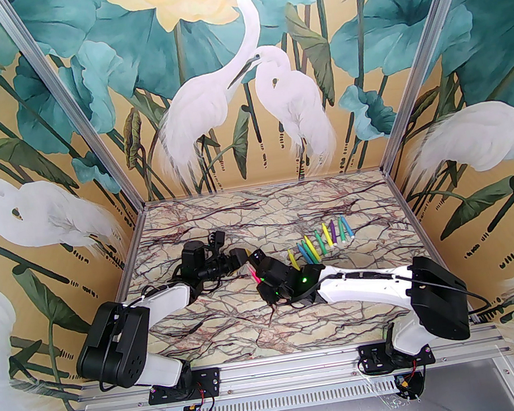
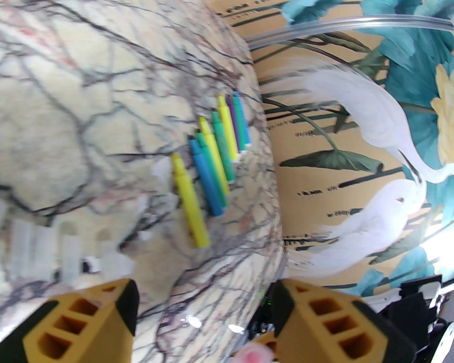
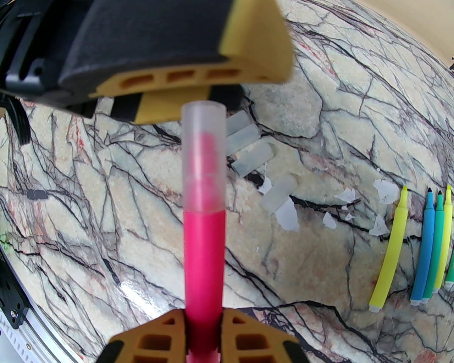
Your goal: Open the pen caps
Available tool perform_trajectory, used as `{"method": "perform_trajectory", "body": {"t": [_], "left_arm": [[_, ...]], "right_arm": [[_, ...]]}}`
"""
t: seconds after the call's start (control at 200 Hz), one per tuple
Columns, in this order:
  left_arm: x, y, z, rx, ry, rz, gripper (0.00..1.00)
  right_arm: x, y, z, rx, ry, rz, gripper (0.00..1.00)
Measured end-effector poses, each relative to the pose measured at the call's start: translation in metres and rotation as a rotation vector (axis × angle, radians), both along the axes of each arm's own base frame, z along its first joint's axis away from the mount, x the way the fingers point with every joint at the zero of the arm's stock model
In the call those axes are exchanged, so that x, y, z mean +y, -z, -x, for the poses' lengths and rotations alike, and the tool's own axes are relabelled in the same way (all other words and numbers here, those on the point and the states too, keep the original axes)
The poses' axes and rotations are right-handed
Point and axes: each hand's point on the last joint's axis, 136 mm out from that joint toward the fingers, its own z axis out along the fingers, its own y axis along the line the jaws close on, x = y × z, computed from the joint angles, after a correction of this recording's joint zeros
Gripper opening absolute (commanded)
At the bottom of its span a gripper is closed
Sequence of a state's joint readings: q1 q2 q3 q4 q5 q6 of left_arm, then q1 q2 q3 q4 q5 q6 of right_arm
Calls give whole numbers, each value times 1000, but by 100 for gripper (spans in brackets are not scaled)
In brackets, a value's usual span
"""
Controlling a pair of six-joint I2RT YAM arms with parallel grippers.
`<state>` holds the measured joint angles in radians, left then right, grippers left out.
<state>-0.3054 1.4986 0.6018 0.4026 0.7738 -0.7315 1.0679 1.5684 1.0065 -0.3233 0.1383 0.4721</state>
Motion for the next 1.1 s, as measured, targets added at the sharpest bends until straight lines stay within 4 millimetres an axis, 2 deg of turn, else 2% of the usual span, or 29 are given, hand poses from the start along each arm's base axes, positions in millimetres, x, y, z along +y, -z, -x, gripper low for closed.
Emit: {"method": "perform_trajectory", "body": {"t": [0.285, 0.53, 0.79, 0.94, 1.1], "left_arm": [[-13, -8, 0, -8, 32, 36, 49], [-17, -9, 1, -9, 42, 43, 41], [-23, -13, 3, -18, 61, 48, 40], [-28, -15, 3, -22, 74, 45, 36], [-32, -17, 3, -26, 84, 43, 26]], "right_arm": [[-1, -1, -4, -8, 4, -2, 15], [-6, -2, -12, -20, 31, -1, 14], [-9, -3, -19, -25, 51, -3, 14], [-9, -4, -22, -29, 57, -11, 14], [-8, -5, -23, -32, 57, -16, 13]]}}
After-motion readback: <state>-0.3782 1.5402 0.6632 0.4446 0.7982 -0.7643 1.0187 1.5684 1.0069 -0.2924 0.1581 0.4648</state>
